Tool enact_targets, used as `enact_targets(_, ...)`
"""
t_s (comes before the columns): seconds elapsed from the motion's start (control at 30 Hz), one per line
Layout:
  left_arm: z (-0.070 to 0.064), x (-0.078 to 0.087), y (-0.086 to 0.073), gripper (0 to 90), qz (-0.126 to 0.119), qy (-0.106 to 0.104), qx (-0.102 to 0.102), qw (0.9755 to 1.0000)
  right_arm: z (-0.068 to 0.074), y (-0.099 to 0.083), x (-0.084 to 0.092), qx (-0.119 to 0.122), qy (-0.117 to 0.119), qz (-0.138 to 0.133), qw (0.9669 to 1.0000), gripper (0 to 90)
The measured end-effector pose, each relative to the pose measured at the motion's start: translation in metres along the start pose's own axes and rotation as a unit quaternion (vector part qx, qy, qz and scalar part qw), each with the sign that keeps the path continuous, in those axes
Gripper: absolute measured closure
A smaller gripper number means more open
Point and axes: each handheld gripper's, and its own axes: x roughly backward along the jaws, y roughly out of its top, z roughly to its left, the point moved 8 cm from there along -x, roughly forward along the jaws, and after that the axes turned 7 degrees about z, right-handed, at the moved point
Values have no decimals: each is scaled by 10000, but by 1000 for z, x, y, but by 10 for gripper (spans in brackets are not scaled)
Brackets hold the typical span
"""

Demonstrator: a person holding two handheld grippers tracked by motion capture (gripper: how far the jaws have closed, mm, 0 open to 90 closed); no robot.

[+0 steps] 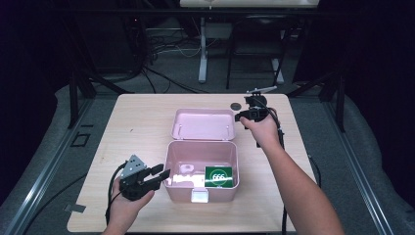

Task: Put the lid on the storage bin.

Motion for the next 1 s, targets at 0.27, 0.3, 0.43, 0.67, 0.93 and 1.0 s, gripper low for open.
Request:
enact_targets(0.27, -1, 0, -1, 649, -19, 45, 15, 10000, 2, 7, -17, -49, -113, 211, 9997, 646)
enact_targets(0.3, -1, 0, -1, 651, -32, 50, 20, 10000, 3, 8, -22, -137, -121, 268, 9995, 658)
enact_targets(0.43, -1, 0, -1, 652, -11, 58, 26, 10000, 0, 8, -35, -260, -171, 430, 9986, 685)
enact_targets(0.67, -1, 0, -1, 656, -17, 60, 39, 10000, 0, 7, -49, -370, -205, 650, 9970, 756)
enact_targets(0.93, -1, 0, -1, 657, -20, 56, 39, 10000, 1, 7, -57, -486, -189, 719, 9961, 777)
enact_targets(1.0, -1, 0, -1, 658, -19, 58, 39, 10000, 1, 7, -58, -515, -207, 718, 9959, 807)
